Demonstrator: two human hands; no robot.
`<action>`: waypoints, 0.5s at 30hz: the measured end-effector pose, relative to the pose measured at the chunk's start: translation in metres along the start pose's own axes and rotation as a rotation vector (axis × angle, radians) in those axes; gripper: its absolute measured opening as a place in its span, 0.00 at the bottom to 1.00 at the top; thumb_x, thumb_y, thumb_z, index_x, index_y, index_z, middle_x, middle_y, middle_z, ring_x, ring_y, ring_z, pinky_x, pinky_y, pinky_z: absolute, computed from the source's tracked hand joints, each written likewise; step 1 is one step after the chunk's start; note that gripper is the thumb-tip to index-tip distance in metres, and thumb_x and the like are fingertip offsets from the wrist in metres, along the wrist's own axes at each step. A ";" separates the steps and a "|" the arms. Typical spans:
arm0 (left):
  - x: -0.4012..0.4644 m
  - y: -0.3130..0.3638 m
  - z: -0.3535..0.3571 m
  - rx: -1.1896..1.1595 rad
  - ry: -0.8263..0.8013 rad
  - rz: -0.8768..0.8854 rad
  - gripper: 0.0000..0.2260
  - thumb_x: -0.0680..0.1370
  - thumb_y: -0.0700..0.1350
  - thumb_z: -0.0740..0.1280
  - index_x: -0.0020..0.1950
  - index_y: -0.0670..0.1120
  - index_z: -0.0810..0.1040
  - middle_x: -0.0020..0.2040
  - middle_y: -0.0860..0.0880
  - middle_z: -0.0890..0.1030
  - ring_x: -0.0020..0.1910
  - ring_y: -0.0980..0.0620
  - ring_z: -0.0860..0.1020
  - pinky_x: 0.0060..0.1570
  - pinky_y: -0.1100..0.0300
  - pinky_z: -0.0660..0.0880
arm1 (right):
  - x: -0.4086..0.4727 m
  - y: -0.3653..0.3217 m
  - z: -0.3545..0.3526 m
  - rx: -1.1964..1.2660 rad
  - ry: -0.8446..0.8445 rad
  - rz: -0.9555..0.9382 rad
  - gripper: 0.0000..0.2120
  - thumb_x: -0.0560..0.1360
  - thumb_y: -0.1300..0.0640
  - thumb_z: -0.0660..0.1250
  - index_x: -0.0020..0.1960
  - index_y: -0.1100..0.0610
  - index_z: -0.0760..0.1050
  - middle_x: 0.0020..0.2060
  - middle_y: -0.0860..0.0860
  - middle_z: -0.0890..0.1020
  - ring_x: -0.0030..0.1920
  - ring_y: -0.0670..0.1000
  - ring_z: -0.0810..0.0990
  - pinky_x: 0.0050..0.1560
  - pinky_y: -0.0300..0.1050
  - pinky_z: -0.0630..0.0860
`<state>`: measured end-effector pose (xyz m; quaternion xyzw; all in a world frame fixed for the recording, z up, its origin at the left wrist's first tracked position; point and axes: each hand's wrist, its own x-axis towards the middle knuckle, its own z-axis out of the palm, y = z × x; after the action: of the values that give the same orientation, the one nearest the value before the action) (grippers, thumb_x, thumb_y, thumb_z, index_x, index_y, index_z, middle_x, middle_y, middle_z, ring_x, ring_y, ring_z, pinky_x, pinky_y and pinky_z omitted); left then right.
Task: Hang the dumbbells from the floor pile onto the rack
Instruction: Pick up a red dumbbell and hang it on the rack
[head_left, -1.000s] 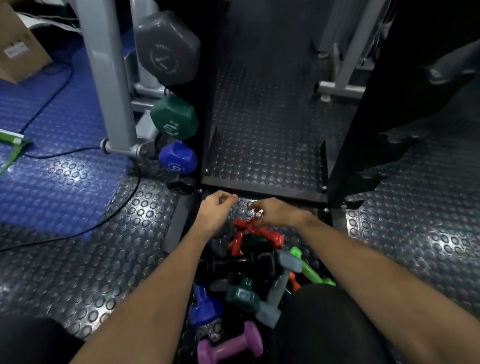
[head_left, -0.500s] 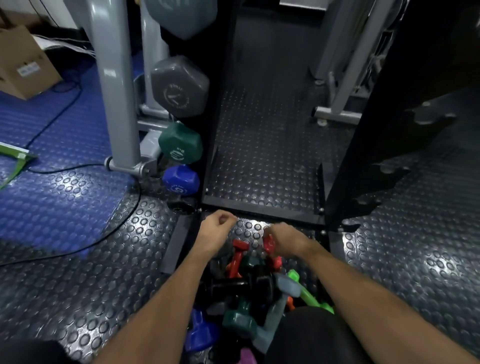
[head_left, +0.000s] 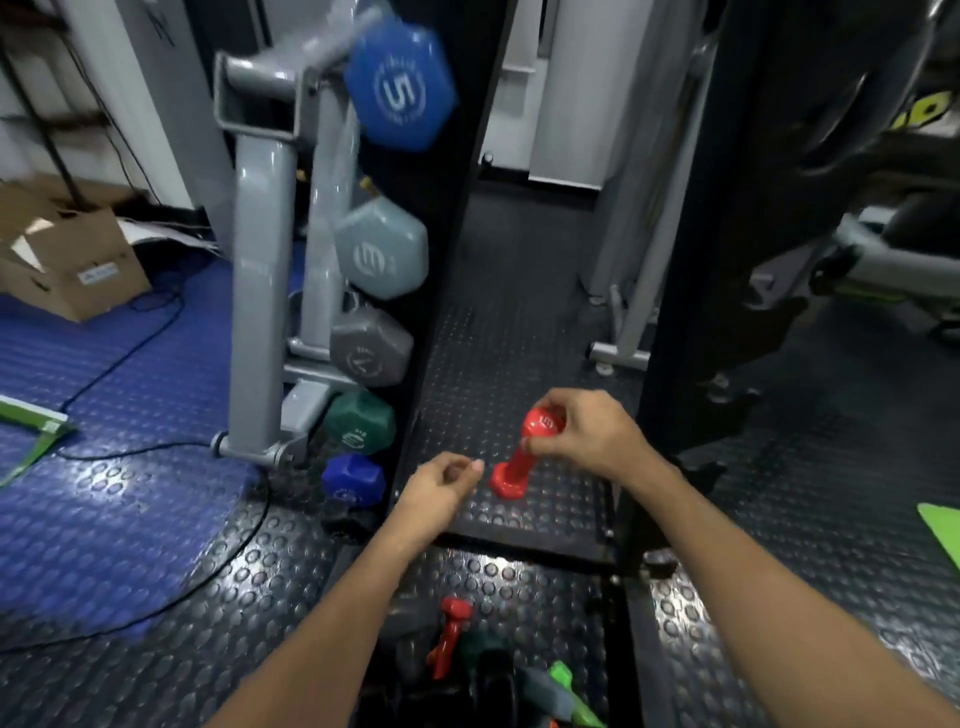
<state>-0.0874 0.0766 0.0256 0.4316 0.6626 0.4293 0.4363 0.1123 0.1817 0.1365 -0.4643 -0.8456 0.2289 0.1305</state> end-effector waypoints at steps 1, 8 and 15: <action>0.000 0.019 -0.004 -0.054 -0.019 0.013 0.16 0.79 0.61 0.70 0.60 0.52 0.81 0.55 0.51 0.85 0.56 0.50 0.84 0.55 0.56 0.78 | 0.002 -0.012 -0.019 0.022 0.049 -0.026 0.18 0.66 0.42 0.80 0.53 0.47 0.82 0.42 0.41 0.84 0.43 0.39 0.81 0.43 0.37 0.75; -0.027 0.144 -0.027 -0.442 -0.101 0.311 0.28 0.72 0.45 0.80 0.69 0.46 0.75 0.60 0.40 0.84 0.54 0.44 0.85 0.58 0.45 0.82 | -0.007 -0.101 -0.142 0.200 0.279 -0.208 0.15 0.67 0.42 0.80 0.49 0.47 0.86 0.41 0.42 0.87 0.44 0.41 0.84 0.51 0.44 0.81; -0.082 0.261 -0.063 -0.391 0.131 0.732 0.22 0.75 0.45 0.78 0.66 0.46 0.76 0.57 0.40 0.83 0.54 0.38 0.82 0.57 0.47 0.81 | -0.020 -0.186 -0.249 0.552 0.400 -0.425 0.06 0.76 0.55 0.75 0.50 0.57 0.87 0.37 0.49 0.86 0.34 0.41 0.78 0.37 0.31 0.72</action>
<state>-0.0760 0.0548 0.3052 0.5196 0.3979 0.7000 0.2857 0.0963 0.1447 0.4454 -0.2622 -0.7873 0.3203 0.4569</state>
